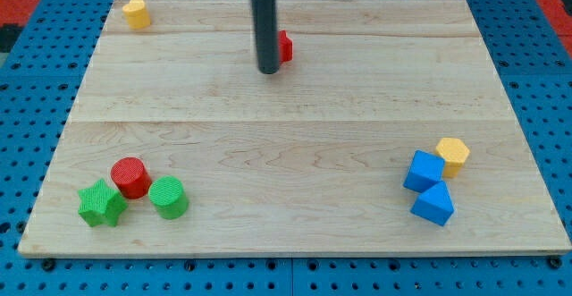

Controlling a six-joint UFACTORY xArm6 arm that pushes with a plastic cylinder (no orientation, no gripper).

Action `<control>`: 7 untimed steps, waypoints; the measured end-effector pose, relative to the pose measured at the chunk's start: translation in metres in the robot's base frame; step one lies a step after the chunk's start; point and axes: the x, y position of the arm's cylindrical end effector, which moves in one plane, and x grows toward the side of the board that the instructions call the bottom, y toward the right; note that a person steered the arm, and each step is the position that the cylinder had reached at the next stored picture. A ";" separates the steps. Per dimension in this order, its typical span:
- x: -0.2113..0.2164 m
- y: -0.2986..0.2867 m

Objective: Move the red star to the top center of the board

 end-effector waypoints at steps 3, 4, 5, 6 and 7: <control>-0.078 -0.004; -0.100 -0.004; -0.100 -0.004; -0.083 -0.002; -0.032 0.017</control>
